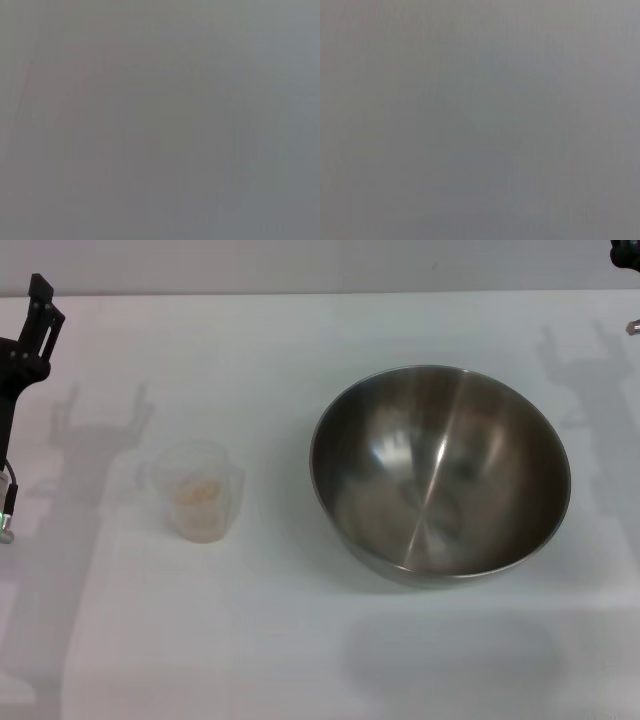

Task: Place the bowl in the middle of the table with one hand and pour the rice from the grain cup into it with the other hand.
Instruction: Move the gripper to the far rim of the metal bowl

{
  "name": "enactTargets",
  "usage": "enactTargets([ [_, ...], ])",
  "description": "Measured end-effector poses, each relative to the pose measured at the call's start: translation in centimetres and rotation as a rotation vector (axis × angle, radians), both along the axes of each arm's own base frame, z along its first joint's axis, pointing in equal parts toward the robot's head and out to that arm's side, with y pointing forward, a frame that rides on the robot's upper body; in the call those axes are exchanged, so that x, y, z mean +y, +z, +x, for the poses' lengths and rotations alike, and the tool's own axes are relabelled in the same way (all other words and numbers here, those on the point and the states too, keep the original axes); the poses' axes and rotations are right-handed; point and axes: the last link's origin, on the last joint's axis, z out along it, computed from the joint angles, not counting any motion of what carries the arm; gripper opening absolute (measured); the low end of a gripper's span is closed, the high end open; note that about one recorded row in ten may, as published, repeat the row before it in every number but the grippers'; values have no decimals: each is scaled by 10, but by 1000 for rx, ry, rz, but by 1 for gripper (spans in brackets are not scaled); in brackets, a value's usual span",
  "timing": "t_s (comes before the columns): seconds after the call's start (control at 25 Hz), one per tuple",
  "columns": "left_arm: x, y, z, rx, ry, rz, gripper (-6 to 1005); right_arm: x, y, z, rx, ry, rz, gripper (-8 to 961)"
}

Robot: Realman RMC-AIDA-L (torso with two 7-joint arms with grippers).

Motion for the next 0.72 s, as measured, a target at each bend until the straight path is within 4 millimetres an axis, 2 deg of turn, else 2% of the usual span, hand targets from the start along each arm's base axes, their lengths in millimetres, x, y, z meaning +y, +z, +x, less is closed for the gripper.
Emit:
enactTargets([
  [0.52, 6, 1, 2, 2, -2, 2, 871, 1, -2, 1, -9, -4, -13, 691],
  [0.72, 12, 0, 6, 6, -5, -9, 871, 5, -10, -2, -41, -2, -72, 691],
])
